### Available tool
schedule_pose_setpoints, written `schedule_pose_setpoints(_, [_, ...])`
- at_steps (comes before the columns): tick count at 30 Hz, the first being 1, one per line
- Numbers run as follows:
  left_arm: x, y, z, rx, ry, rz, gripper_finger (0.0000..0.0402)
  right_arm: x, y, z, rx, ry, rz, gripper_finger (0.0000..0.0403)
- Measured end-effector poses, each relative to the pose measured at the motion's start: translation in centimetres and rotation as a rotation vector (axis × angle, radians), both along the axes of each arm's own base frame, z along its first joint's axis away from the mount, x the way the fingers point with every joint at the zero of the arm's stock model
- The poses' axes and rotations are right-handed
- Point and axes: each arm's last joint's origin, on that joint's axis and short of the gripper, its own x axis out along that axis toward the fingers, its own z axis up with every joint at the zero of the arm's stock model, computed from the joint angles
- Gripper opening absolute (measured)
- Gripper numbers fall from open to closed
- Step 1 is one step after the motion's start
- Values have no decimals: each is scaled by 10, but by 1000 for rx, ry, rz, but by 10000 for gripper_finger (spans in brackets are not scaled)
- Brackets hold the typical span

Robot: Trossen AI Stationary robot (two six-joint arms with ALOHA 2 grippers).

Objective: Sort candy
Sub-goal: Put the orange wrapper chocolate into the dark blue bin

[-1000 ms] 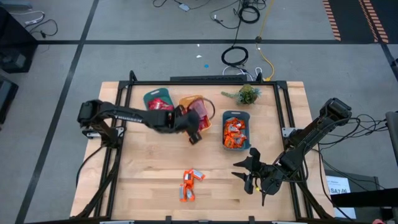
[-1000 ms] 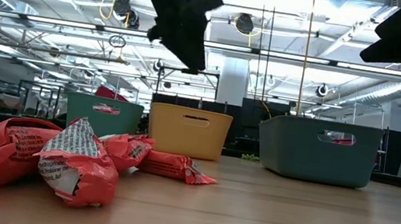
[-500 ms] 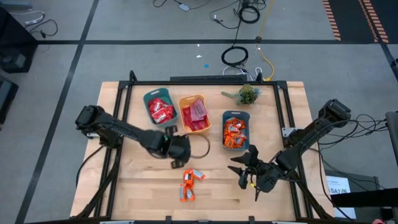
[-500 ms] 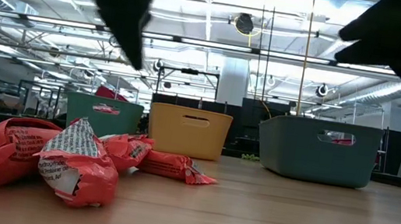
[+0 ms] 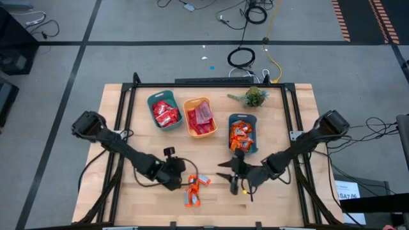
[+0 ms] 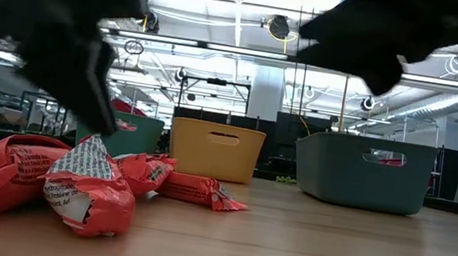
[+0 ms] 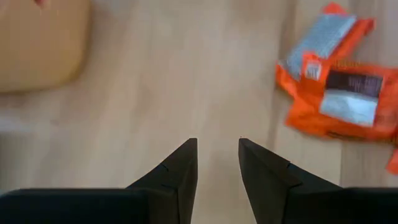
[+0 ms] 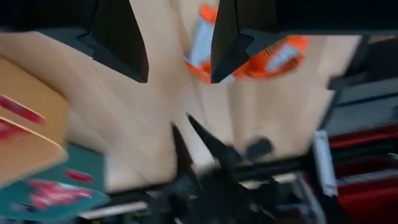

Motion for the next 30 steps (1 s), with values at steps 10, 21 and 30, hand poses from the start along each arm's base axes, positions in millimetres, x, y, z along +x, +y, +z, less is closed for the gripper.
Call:
schedule_pose_setpoints(10, [-40,-4,-46,-138,-190,-89,128,66,6,-3,-166,97,229,175])
schedule_pose_setpoints(21, [-47,-13,-47,-157,-201,-133,128,112,15,-27,-232,516,268,244])
schedule_pose_setpoints(30, [-48,-18,-45,-176,-228,-150,128,112,22,-56,-99,489,150,261])
